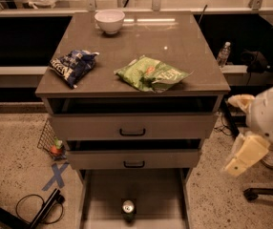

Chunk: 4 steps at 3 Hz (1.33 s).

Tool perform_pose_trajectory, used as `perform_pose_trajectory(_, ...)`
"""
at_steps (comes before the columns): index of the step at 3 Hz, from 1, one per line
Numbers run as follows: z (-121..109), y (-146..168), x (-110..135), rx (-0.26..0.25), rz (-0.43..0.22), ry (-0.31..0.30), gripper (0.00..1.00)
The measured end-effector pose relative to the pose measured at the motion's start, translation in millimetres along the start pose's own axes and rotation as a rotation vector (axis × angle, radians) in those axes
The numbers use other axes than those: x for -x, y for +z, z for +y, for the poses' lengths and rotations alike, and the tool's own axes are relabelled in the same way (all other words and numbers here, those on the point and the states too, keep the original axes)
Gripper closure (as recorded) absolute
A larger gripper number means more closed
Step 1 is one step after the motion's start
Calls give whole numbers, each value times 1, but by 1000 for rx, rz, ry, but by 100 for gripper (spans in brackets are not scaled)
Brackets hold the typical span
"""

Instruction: Pick green can from bottom drawer and place on counter

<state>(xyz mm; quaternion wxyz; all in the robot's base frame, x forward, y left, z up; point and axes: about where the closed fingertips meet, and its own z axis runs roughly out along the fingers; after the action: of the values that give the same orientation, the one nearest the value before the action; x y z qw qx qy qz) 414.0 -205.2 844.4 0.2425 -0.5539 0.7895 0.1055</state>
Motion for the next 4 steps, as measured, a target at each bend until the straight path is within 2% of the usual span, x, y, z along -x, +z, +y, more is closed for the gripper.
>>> perform_pose_trajectory(1, 15, 55, -48, -25, -264, 103, 0)
perform_pose_trajectory(2, 26, 71, -78, -57, -384, 113, 0)
perform_pose_trajectory(3, 28, 71, -84, -71, -390, 76, 0)
perform_pose_trajectory(4, 43, 118, -86, -36, -433, 140, 0)
